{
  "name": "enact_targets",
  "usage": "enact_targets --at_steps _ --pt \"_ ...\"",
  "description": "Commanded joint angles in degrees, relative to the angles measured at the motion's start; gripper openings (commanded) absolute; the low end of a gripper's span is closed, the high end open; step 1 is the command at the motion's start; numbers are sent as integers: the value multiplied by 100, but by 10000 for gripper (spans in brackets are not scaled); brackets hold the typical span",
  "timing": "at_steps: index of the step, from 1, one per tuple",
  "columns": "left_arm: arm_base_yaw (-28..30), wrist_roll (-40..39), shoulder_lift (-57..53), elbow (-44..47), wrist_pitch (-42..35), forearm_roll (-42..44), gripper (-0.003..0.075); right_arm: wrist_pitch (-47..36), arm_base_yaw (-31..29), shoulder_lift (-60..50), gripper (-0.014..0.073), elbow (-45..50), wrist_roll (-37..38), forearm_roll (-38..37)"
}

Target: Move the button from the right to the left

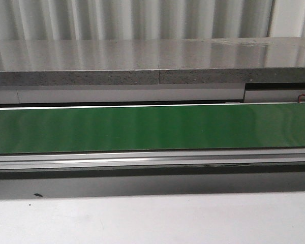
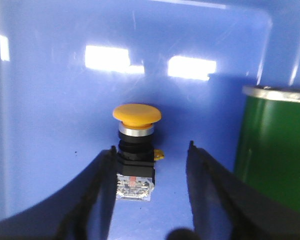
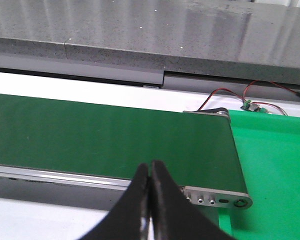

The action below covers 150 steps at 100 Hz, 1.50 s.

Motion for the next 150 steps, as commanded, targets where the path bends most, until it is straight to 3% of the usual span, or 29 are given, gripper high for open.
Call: enact_targets --at_steps 1,20,45,86,126,150 --pt "-216 -292 -714 -168 -288 -138 214 -466 8 43 -66 -135 -46 -31" --pt "-920 -982 -1627 263 -1016 -140 55 -466 8 43 -66 -135 -46 -31" --pt "-1859 -1348 -2689 1247 -1767 -207 -21 -466 8 43 -66 -135 -46 -31" --pt "-2719 -1348 -4447 3209 -2919 -684 -20 -466 8 43 -66 -135 -46 -31" --pt "-2747 -1348 -6699 5229 -4265 -790 -20 -466 8 43 -66 -135 -46 -31" --pt "-2747 -1348 -7917 6337 -4510 -763 -21 -466 8 43 -66 -135 -46 -31"
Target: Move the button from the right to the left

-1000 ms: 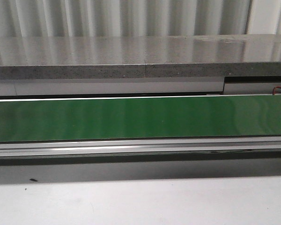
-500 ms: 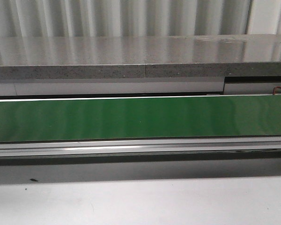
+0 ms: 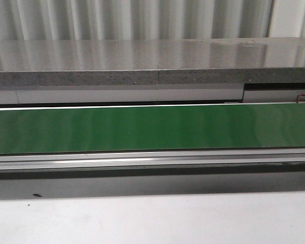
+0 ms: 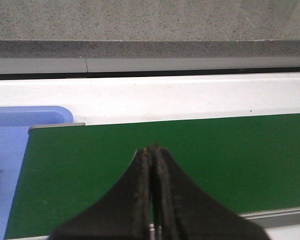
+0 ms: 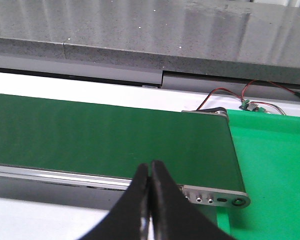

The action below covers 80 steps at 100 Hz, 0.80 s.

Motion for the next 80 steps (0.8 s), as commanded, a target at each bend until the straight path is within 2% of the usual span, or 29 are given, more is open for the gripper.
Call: enact_targets --at_steps 1,15,48,80 --pt "-45 -44 -374 220 -575 -61 -21 -466 8 43 -66 -135 -46 -31" --pt "-45 -44 -1051 932 -899 -61 -21 -466 8 43 -66 -135 -46 -31" --pt "-45 179 -2275 2512 -2620 299 -21 -466 8 43 -66 -135 -46 -31" --pt "155 179 -3592 3561 -2689 392 -21 -466 8 43 -66 -135 -46 -31"
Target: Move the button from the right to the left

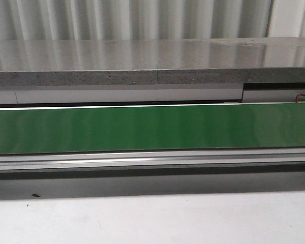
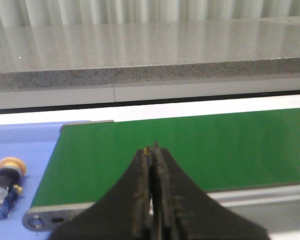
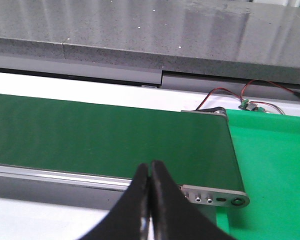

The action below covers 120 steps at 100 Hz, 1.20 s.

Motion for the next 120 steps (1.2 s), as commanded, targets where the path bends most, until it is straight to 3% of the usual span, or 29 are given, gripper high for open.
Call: enact_targets --at_steps 1,6,100,107,120 --pt "82 21 -310 228 -607 26 -21 -466 8 43 -66 -135 -46 -31" --pt "111 21 -574 216 -213 26 -21 -466 8 43 -66 -135 -46 -31" --pt "111 21 -481 216 -171 26 -20 -502 2 49 -66 -111 -46 -31" --pt "111 21 -481 216 -171 26 -20 -772 -54 35 -66 32 -46 -60" --pt "111 21 -481 216 -171 26 -20 -2117 -350 -87 -66 643 243 -127"
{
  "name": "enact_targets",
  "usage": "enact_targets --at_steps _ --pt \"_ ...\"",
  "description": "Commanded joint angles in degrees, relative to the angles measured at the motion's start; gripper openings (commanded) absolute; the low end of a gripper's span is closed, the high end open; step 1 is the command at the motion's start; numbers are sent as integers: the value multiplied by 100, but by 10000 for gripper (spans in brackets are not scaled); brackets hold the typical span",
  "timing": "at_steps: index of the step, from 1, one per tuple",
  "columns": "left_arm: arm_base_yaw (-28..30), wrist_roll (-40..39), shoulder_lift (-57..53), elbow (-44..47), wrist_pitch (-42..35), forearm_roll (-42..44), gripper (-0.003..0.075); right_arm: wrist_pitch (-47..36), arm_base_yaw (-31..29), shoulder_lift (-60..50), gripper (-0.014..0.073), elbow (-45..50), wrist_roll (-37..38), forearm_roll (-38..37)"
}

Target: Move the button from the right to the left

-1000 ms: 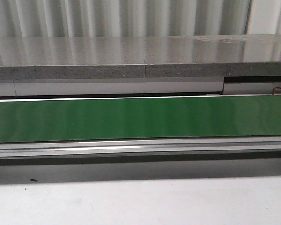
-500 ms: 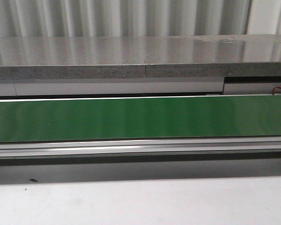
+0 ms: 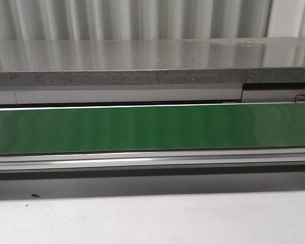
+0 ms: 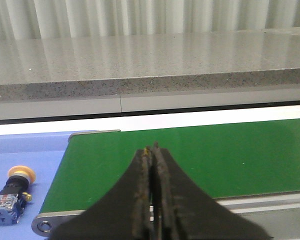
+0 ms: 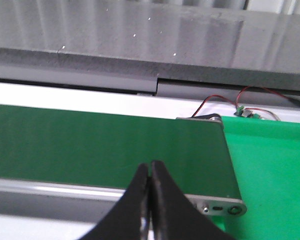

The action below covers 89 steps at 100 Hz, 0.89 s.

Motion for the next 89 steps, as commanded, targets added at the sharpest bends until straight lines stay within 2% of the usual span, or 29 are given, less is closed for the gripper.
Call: enact_targets --at_steps 1,9,19,25,89 --pt "13 8 -127 216 -420 -8 -20 -1410 -207 -55 -66 252 182 -149" --pt "13 8 -127 216 -420 -8 -20 -1978 -323 -330 -66 683 252 -371" --pt "13 8 -127 216 -420 -8 -20 -2175 -356 -705 -66 1247 252 -462" --pt "13 8 -127 216 -420 -8 -20 -1653 -358 -854 -66 1215 252 -539" --pt "13 8 -127 216 -434 -8 -20 -1678 -358 -849 -66 1222 252 -605"
